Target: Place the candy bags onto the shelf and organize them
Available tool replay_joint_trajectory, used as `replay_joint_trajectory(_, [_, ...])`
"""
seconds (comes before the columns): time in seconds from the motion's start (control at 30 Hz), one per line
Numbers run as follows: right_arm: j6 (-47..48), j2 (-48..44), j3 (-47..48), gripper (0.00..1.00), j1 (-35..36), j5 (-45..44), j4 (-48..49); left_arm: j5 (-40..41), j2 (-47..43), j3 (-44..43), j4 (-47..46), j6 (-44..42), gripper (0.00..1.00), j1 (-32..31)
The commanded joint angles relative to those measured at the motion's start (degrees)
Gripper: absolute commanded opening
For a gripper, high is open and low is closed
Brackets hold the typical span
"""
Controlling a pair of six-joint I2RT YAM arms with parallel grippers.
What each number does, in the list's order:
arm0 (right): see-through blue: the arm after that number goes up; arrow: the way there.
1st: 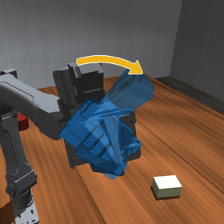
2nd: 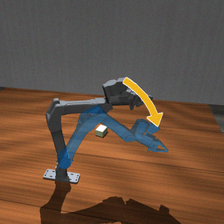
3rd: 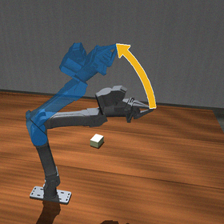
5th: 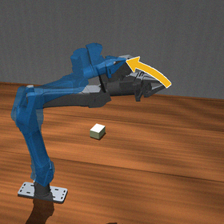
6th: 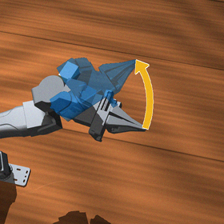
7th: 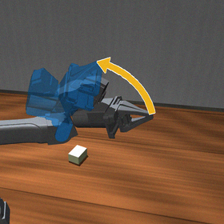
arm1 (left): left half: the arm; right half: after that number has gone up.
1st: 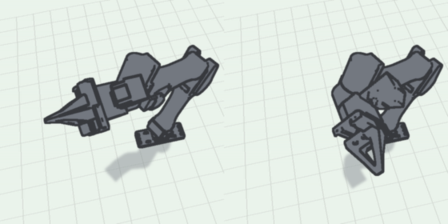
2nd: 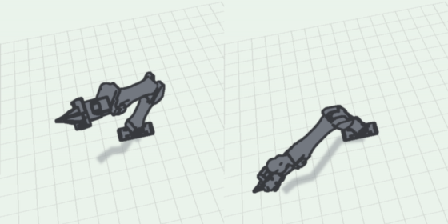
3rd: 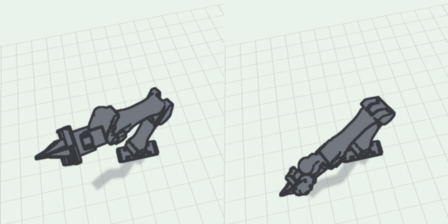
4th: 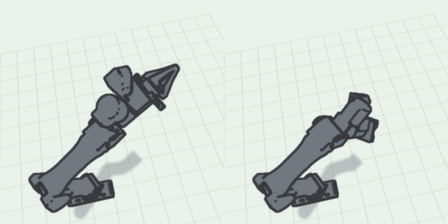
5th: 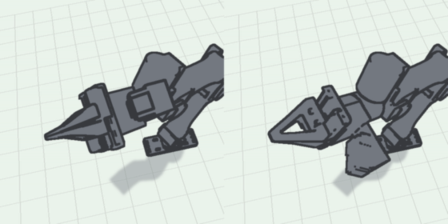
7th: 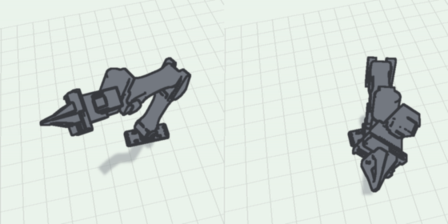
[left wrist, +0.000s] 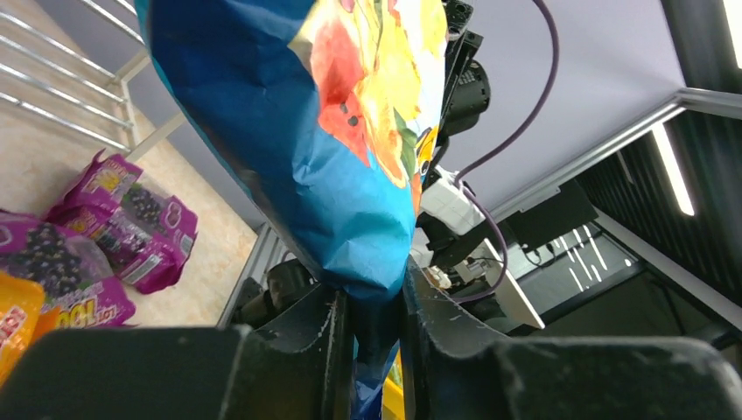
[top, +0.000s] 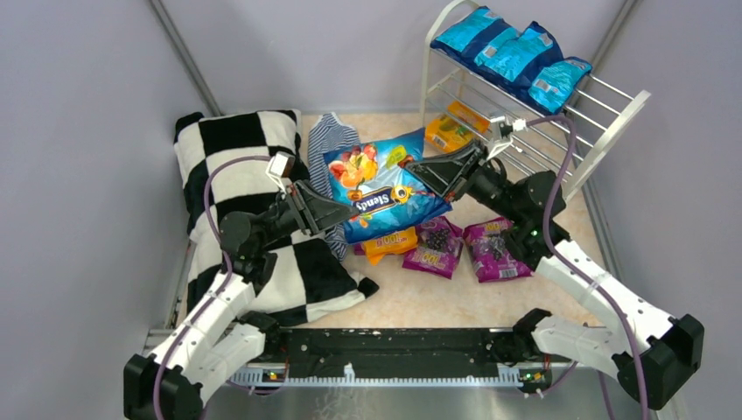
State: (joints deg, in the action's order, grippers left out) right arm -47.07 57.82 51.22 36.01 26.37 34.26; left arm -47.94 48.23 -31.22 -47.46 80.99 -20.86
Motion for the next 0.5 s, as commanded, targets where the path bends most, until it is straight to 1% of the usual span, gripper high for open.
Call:
replay_joint_trajectory(0.0, [6.22, -4.26, -2.06, 0.00, 0.76, -5.99, -6.91, 3.57, -4.21, -3.93, 10.42, -6.47, 0.22, -0.55])
replay_joint_trajectory(0.13, [13.79, -7.02, -3.91, 0.00, 0.74, -10.77, -20.52, 9.15, -6.97, -3.67, 22.85, -10.40, 0.04, -0.43])
replay_joint_trajectory(0.17, [15.88, -7.64, -3.89, 0.06, 0.75, -13.52, -24.78, 9.66, -7.16, -3.79, 24.98, -10.83, 0.02, -0.49])
replay_joint_trajectory(0.2, [17.75, -8.31, -3.79, 0.14, 0.81, -16.29, -29.44, 9.92, -7.08, -3.79, 26.24, -10.86, 0.01, -0.46])
replay_joint_trajectory(0.27, [21.76, -9.61, -3.75, 0.37, 0.77, -22.24, -37.02, 10.10, -6.22, -4.21, 28.71, -10.60, 0.00, -0.48])
replay_joint_trajectory(0.33, [26.06, -10.59, -3.67, 0.60, 0.75, -25.80, -42.33, 10.92, -4.85, -5.82, 33.36, -11.03, 0.00, -0.47])
replay_joint_trajectory(0.4, [29.86, -11.03, -3.52, 0.75, 0.80, -27.39, -45.89, 11.97, -2.83, -7.56, 37.87, -11.05, 0.00, -0.47])
replay_joint_trajectory(0.47, [33.12, -10.74, -3.09, 0.83, 0.79, -25.82, -48.29, 12.71, -1.15, -9.02, 40.97, -10.57, 0.00, -0.49])
